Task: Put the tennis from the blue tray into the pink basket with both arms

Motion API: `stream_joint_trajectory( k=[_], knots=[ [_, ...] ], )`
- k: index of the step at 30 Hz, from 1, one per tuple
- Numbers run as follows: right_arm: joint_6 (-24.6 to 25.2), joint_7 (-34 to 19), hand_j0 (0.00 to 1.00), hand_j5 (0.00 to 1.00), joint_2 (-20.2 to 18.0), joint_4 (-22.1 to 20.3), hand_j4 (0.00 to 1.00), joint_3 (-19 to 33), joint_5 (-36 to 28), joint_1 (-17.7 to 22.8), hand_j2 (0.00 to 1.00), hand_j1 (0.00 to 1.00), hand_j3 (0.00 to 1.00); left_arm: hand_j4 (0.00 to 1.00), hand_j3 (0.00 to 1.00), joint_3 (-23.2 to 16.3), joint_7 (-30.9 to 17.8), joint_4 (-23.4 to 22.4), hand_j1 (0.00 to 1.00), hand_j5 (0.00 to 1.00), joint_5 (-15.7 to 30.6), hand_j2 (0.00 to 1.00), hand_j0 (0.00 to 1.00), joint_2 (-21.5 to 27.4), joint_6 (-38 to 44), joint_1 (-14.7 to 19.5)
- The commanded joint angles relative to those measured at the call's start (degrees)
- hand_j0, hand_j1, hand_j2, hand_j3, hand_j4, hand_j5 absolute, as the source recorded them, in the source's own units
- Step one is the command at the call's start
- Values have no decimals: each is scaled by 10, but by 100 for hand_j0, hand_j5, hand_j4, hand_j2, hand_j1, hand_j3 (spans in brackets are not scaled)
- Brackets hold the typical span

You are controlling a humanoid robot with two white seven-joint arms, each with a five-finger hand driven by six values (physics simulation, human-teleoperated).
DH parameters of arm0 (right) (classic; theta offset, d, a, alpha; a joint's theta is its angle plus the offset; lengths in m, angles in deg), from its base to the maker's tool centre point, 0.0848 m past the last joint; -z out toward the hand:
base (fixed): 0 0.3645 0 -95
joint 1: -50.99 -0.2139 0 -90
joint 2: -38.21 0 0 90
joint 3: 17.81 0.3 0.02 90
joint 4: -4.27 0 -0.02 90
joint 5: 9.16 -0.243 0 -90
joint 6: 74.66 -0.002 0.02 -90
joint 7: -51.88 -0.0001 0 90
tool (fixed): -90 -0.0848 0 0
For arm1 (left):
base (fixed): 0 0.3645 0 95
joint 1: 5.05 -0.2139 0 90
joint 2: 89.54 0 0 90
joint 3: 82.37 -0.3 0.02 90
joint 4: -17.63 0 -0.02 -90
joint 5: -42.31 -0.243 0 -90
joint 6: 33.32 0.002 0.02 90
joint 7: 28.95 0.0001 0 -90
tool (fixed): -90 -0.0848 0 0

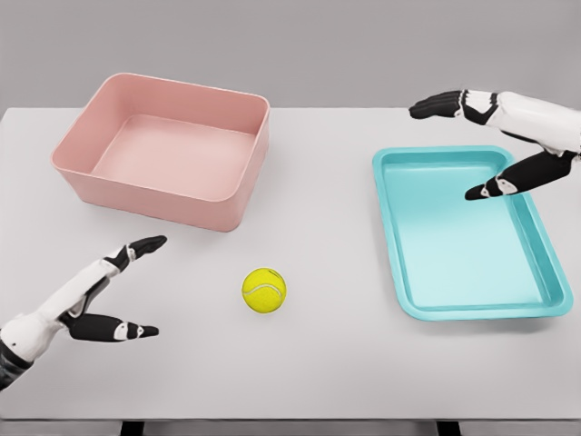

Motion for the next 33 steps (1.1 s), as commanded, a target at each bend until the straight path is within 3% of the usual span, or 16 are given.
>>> stream_joint_trajectory(
  k=[1,7,16,23,33],
  knots=[
    [2,0,100,100,-1,-9,100,1,-3,1,100,100,100,100,100,-9,0,0,100,100,3,100,100,-10,28,0],
    [5,0,100,100,0,-12,100,1,-2,8,100,100,100,100,100,-29,0,0,100,100,2,100,100,-28,65,25],
    [7,0,100,100,0,-13,100,1,-2,10,100,100,100,100,100,-68,-4,0,100,100,-8,100,100,-35,64,68],
    [10,0,100,100,-1,-29,100,1,-2,9,100,100,100,100,100,-89,-3,0,100,100,-44,100,100,-55,65,98],
    [7,0,100,100,-1,-29,100,1,0,10,100,100,100,100,100,-126,-4,0,100,100,-44,100,100,-70,66,125]
  ],
)
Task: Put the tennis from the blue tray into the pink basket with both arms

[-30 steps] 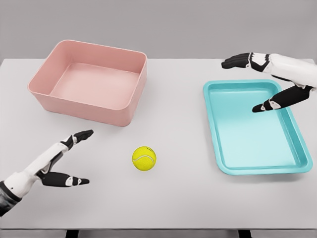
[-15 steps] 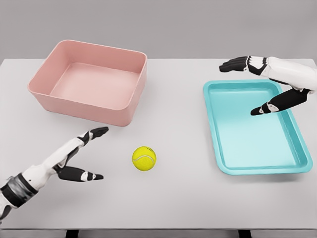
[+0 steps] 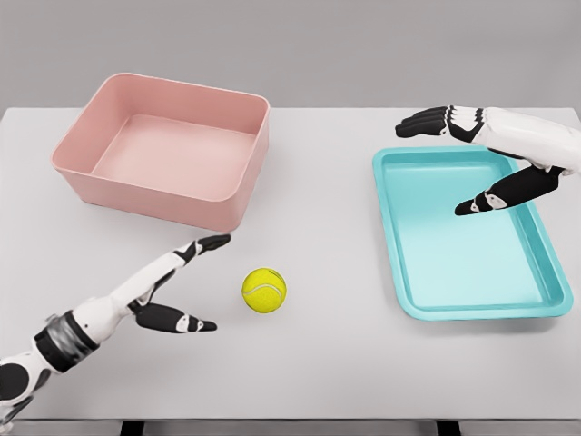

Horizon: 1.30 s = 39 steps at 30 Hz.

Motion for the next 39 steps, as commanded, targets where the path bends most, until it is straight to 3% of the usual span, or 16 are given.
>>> stream_joint_trajectory(
  k=[1,19,39],
  knots=[
    [-3,0,100,100,0,-1,100,0,-4,0,100,100,100,100,100,-10,1,0,100,100,2,100,100,-4,1,0],
    [2,0,100,100,14,-13,100,2,-3,13,100,100,100,100,100,-45,1,-4,100,100,7,100,100,-49,97,35],
    [1,0,100,100,14,-13,100,3,-3,14,100,100,100,97,97,-81,5,-11,97,97,3,97,97,-77,128,68]
  ],
)
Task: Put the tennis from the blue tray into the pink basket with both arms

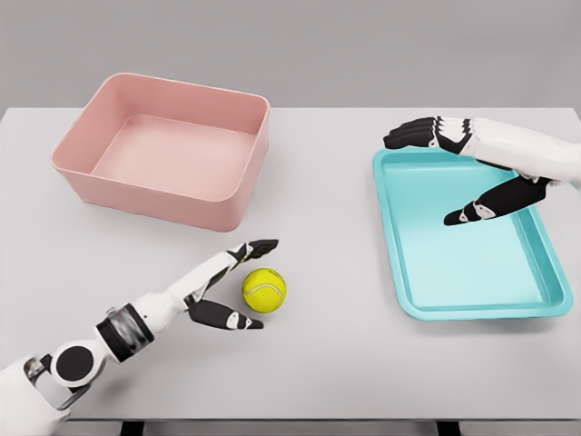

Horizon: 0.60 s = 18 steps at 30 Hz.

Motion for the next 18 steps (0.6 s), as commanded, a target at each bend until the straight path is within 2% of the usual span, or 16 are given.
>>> stream_joint_trajectory(
  k=[1,6,10,18],
  knots=[
    [1,0,100,100,1,1,100,1,-4,0,100,100,100,97,97,-4,0,0,97,97,1,97,97,-1,2,1],
    [3,0,100,100,2,-1,100,1,-5,-1,100,100,100,90,90,-8,0,0,90,90,0,90,90,-1,2,6],
    [4,0,100,100,1,-1,100,0,-5,-1,100,100,100,82,82,-8,1,1,82,82,-1,82,82,0,0,7],
    [5,0,100,100,1,-1,100,-1,-4,0,100,100,100,77,77,-9,0,2,77,77,-6,77,77,2,-1,5]
  ],
)
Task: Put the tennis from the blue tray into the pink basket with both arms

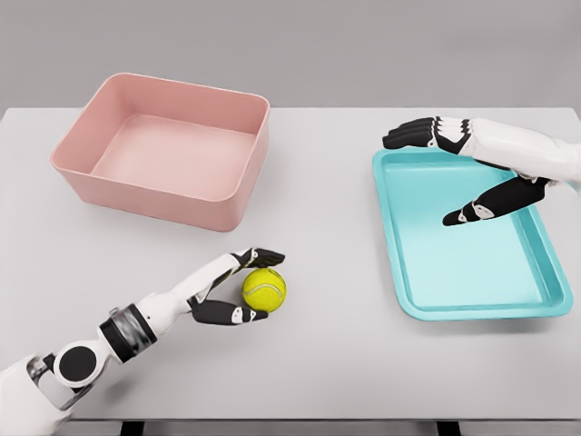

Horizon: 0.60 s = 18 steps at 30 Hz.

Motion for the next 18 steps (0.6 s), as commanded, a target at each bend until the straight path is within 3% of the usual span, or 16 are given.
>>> stream_joint_trajectory(
  k=[1,10,18],
  knots=[
    [2,0,100,100,-1,0,100,0,-4,0,100,100,100,77,77,0,0,1,77,77,1,77,77,1,0,0],
    [2,0,100,100,-6,0,100,0,-4,2,100,100,100,55,55,0,0,4,55,55,3,55,55,2,1,-1],
    [2,0,100,100,-6,0,100,-1,-4,3,100,100,100,55,55,0,0,8,55,55,1,55,55,2,-6,1]
  ],
)
